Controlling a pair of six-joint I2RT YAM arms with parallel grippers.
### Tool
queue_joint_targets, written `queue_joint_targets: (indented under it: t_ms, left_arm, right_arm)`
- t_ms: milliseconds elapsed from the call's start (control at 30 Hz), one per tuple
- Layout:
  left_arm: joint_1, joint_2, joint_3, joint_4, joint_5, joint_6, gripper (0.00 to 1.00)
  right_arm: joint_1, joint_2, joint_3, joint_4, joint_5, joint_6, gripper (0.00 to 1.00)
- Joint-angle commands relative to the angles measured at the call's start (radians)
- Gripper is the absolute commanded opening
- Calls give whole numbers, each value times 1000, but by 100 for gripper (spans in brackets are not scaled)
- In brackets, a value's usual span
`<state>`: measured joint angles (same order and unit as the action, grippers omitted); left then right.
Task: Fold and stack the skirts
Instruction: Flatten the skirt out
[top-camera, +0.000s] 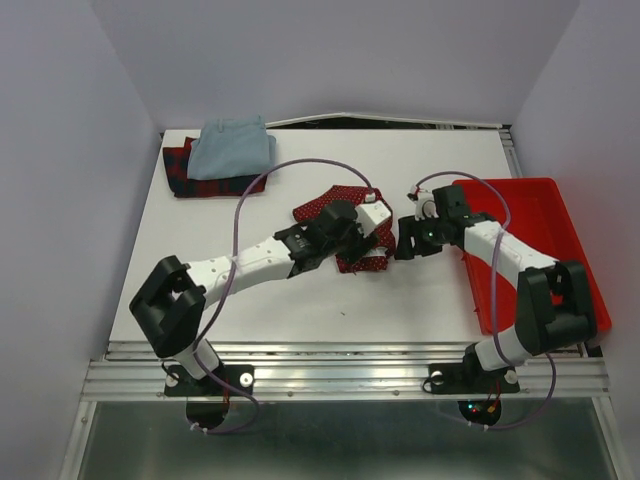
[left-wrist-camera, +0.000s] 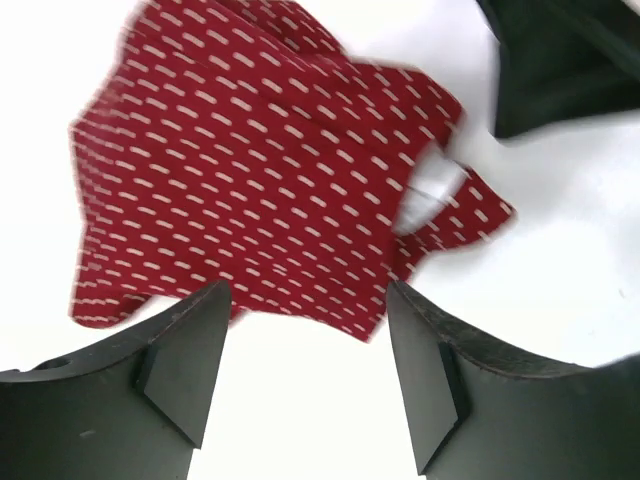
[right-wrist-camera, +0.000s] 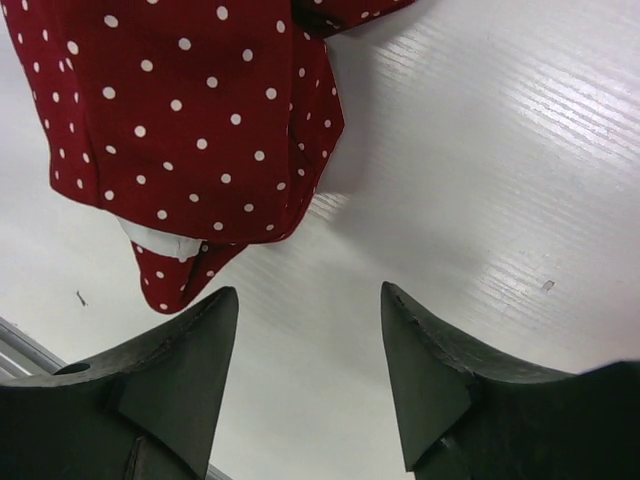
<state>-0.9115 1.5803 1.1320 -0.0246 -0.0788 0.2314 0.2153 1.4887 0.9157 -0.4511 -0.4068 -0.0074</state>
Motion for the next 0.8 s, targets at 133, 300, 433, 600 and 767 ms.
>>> queue_joint_targets:
  t_ms: [133,300,433,600,767]
  left_arm:
    - [-128,46,-120,127,-94,49,75]
    - [-130,168,-75,161,-222,36,72]
    - [-127,196,-66,206,-289,20,64]
    - [-107,218,-34,215,-325,29,47]
    - [-84,166,-8,178,-276,45,20]
  right_arm:
    - [-5,-84,-24,46,33,3,66]
    - [-14,-79,-15,32,39,3,67]
    - [-14,-68,-14,34,43,-3,67]
    - [-14,-42,-17,37,26,-3,67]
    - [-14,-34,-11,48,26,-5,67]
